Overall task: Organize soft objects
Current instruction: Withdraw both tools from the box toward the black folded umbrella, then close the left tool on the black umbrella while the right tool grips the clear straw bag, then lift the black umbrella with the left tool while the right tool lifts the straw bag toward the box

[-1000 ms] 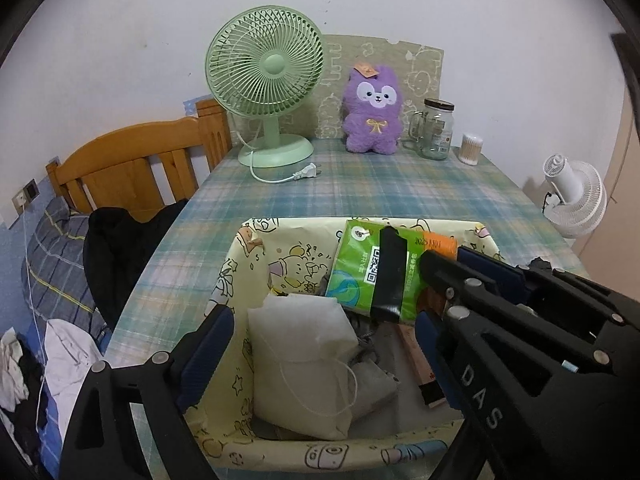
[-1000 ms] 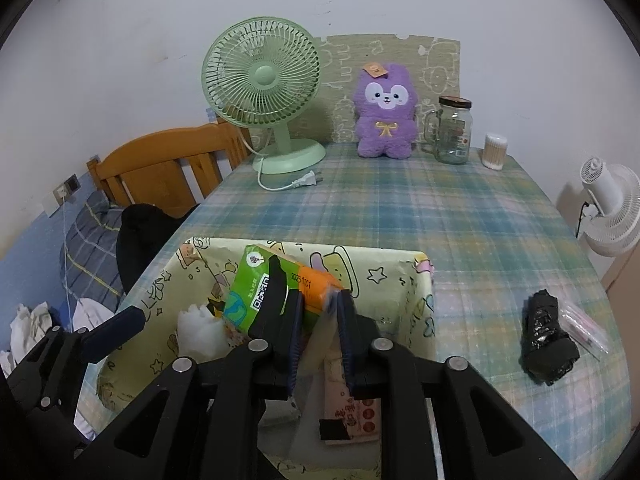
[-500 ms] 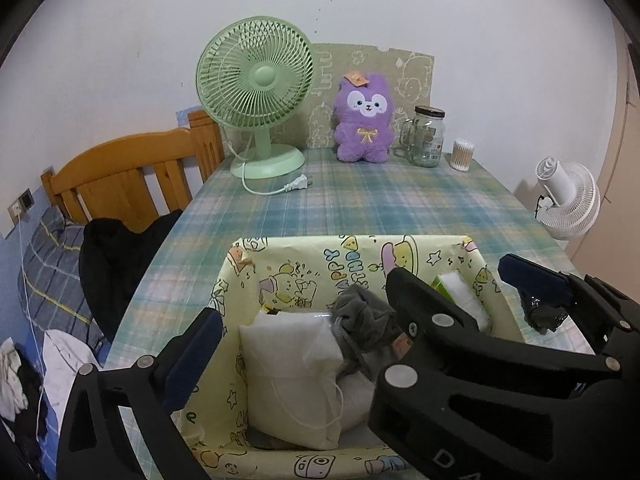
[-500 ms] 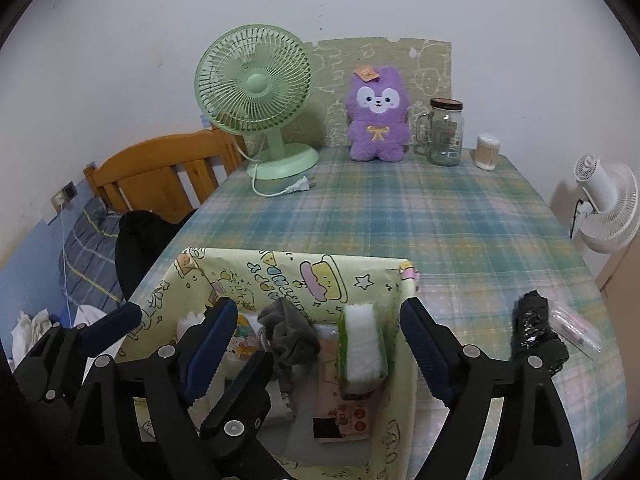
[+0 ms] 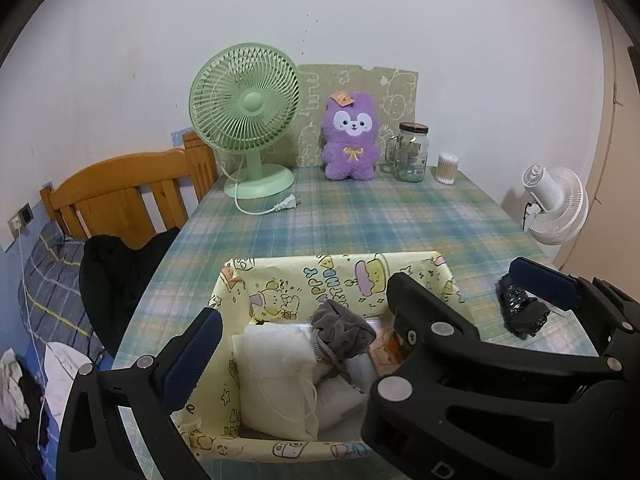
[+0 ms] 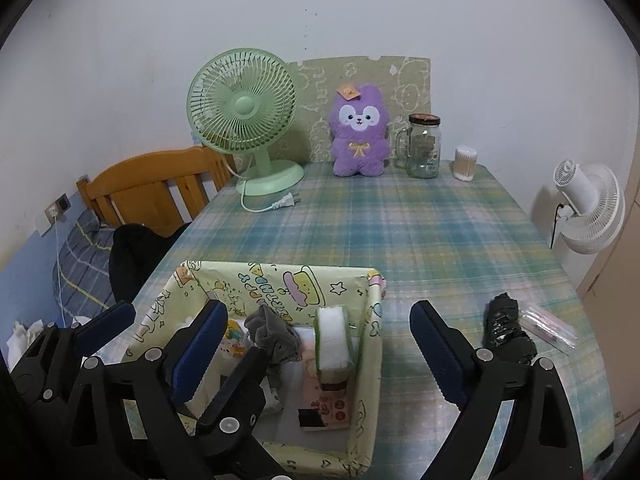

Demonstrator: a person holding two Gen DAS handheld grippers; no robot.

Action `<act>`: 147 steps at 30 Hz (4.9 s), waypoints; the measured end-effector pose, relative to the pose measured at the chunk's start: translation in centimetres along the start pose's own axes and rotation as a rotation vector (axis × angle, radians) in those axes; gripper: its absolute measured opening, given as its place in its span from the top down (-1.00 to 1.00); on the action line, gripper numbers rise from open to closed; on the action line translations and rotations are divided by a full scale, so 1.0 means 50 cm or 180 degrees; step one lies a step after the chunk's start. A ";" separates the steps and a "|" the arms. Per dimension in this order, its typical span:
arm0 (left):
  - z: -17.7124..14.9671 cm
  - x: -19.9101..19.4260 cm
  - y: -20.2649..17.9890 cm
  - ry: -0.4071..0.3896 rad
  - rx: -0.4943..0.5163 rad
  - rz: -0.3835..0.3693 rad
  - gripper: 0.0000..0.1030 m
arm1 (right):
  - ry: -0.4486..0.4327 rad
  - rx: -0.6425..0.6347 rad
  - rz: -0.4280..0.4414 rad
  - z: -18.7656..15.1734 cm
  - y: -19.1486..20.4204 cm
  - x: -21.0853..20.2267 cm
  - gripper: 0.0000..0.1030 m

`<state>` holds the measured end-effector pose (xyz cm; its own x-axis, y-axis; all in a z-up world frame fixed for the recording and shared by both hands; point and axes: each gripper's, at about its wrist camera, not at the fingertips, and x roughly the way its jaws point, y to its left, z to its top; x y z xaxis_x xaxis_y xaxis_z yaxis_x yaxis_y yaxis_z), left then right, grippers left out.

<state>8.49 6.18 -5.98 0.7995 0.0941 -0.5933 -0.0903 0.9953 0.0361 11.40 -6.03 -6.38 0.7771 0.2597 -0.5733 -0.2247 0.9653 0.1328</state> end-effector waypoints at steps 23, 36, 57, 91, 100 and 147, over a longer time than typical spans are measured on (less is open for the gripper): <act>0.021 -0.092 -0.105 -0.0318 0.0102 -0.0167 -0.99 | -0.0373 0.0107 -0.0232 0.006 -0.086 -0.138 -0.88; 0.022 -0.121 -0.180 -0.0423 0.0199 -0.0271 -0.99 | -0.0512 0.0142 -0.0422 -0.002 -0.149 -0.199 -0.89; 0.013 -0.092 -0.330 -0.0351 0.0453 -0.0631 -0.99 | -0.0587 0.0364 -0.0650 -0.032 -0.298 -0.225 -0.90; -0.053 0.151 -0.449 0.0308 0.0449 -0.0657 -0.93 | -0.0051 0.0652 -0.0687 -0.107 -0.476 -0.006 -0.89; -0.046 0.199 -0.483 0.0499 0.0513 -0.0555 -0.65 | 0.0031 0.0433 -0.0796 -0.093 -0.516 0.029 -0.82; -0.080 0.232 -0.425 0.0782 0.0470 -0.0541 0.18 | 0.0630 0.0491 -0.0424 -0.119 -0.471 0.115 0.48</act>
<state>17.31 -13.99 -16.83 0.6271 -0.0645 -0.7763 0.1335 0.9907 0.0255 17.65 -27.44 -17.61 0.6605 0.1349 -0.7386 -0.0243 0.9871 0.1586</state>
